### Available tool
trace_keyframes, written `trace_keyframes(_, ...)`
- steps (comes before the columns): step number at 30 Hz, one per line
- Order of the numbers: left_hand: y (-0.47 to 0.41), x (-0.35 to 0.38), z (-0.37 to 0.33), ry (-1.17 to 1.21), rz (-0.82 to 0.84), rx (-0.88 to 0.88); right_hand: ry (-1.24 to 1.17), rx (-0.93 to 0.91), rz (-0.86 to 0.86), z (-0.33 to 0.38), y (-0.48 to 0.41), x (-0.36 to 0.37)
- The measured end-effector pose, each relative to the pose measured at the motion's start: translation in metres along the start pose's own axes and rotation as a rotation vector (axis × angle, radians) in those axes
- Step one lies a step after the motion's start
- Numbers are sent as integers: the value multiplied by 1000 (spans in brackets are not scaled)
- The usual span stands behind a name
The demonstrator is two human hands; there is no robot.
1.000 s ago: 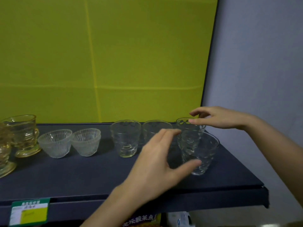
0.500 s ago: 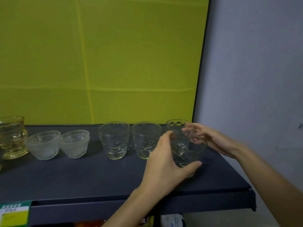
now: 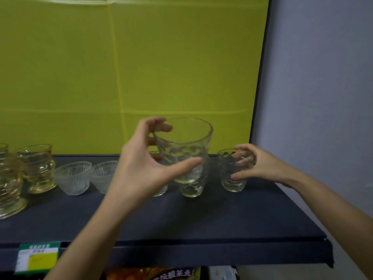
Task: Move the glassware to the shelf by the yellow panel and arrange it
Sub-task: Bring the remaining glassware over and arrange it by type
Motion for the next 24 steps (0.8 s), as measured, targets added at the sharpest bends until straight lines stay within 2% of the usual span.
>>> trace_keyframes(6,-29,-60,19,-120,-127,-55,178,-62,-120,41,8,-38)
trace_keyframes(11,-41,-74,42,-147,-134,-110,113,-130,-289,99,6,-64)
trace_keyframes(16,-43,-66,60,-147,-91,-152,-12,-116,-382,126,-4,-51)
trace_keyframes(24,-35,-57,87,-129,-64,-213,25,-80,-307,127,-13,1)
Point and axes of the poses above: each hand's wrist, its own y-axis away from the middle knuckle, its own x-axis out of the palm, z = x × y, the point moved 9 cm from there along -y, towards the middle knuckle, and after that the axes turned 11 degrees about y, right-handed, at the moved point
